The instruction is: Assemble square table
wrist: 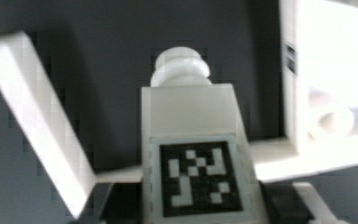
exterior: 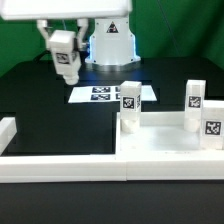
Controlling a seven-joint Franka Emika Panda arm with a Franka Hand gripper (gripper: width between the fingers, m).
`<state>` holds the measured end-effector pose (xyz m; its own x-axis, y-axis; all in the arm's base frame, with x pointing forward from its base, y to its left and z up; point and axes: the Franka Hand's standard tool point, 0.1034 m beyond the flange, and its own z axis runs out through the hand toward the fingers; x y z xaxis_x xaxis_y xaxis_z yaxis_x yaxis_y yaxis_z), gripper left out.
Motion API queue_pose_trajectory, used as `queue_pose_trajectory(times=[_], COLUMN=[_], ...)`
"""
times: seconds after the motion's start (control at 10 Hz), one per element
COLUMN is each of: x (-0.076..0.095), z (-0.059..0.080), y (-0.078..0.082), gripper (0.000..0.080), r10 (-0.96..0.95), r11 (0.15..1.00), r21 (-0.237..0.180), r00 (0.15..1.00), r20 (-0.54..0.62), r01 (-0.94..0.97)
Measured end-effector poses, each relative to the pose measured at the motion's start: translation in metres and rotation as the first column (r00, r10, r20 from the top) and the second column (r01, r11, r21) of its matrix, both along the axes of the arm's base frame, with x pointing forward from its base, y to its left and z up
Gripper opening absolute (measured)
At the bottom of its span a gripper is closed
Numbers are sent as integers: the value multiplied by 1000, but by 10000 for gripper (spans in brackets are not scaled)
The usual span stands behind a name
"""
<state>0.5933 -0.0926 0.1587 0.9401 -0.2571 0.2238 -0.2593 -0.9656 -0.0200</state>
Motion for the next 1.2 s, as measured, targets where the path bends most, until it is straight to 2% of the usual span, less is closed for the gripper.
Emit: queue_pose_trajectory(times=[0.1,0.2,0.4,0.5,0.8,0.9,1.0,1.1,1.2], x=[18,29,51,48,48,47,33,30,35], z=[3,2,10,5,5,4,-8,-20,-39], y=[12,26,38,39,38,36,28,42,66], gripper=[289,289,290,290,290,290,290,290,290], r10=[20,-19,-120,-106,-107,-94,-68,-99,-99], r11=[999,1000,992,994,994,995,995,993,994], r21=[-31,-19,7,6,5,-9,-48,-22,-15], r00=[996,989,932,940,940,939,939,941,944], r20=[89,144,342,324,323,329,336,323,314], r01=[-17,22,125,111,112,103,89,112,109])
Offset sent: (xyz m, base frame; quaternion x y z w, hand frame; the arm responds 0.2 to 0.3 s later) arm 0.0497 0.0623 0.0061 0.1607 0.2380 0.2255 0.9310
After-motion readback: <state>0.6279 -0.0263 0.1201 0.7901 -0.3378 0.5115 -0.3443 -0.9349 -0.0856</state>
